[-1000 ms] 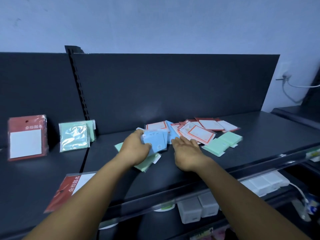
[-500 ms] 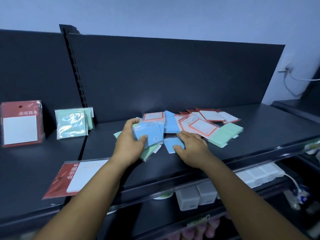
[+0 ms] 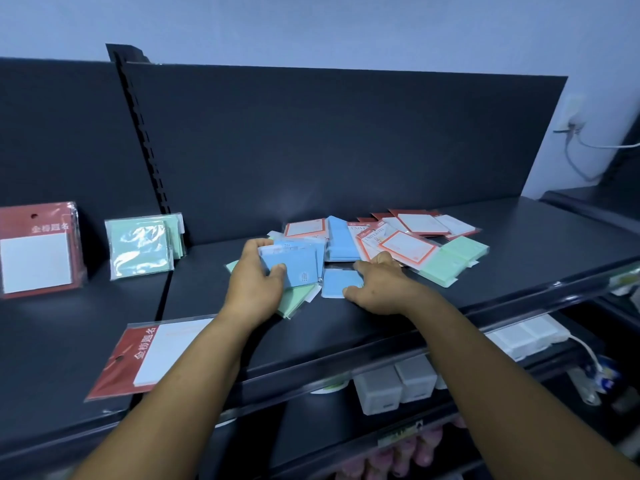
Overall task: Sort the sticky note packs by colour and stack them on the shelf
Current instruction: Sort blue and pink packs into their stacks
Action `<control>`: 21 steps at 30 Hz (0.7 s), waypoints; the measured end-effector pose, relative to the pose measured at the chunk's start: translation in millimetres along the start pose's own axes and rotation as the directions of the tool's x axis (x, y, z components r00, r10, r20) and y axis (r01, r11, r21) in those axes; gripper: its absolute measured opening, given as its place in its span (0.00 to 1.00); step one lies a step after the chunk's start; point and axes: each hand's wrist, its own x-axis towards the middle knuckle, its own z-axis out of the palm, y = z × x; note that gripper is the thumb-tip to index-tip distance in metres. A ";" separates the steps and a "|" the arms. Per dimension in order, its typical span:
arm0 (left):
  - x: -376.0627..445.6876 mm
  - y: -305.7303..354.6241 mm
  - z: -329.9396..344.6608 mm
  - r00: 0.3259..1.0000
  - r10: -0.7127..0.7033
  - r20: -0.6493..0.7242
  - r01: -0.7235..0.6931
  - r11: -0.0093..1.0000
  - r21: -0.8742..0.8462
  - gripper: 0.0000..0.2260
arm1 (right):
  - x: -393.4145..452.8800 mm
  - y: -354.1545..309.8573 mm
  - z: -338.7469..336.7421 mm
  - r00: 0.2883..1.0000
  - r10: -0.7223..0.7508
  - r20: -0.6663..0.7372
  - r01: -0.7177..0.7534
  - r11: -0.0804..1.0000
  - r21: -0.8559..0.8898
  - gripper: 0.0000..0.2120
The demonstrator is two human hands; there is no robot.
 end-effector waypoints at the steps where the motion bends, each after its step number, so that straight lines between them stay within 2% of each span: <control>1: 0.3 -0.6 0.3 1.000 0.002 -0.001 -0.002 1.000 -0.003 0.13 | -0.3 0.5 -2.2 1.000 0.000 0.008 0.000 0.999 0.039 0.30; 5: -1.6 1.8 0.1 1.000 0.014 0.002 -0.014 0.999 -0.051 0.11 | -5.3 5.3 -4.7 0.999 0.015 -0.032 -0.009 0.986 0.166 0.26; 9: -4.5 3.6 -1.1 1.000 -0.001 0.017 0.004 0.985 -0.175 0.11 | -4.2 10.2 0.9 0.966 0.019 -0.257 0.106 0.880 0.464 0.14; 12: -9.2 8.6 -0.1 0.996 0.000 0.088 0.017 0.982 -0.186 0.13 | -0.9 7.0 1.2 0.925 0.028 -0.379 0.203 0.806 0.556 0.16; 16: -13.8 15.8 -5.1 0.988 0.015 0.152 0.010 0.986 -0.164 0.11 | 2.0 -6.5 0.9 0.918 0.007 -0.397 0.279 0.700 0.657 0.14; 19: -16.5 14.5 -21.5 0.992 -0.019 0.125 0.040 0.985 -0.167 0.11 | -0.2 -25.7 2.5 0.928 -0.050 -0.370 0.321 0.615 0.721 0.11; 21: -19.5 11.4 -36.6 0.993 -0.056 0.106 0.075 0.980 -0.186 0.11 | -2.5 -44.1 5.0 0.926 -0.102 -0.363 0.348 0.604 0.717 0.12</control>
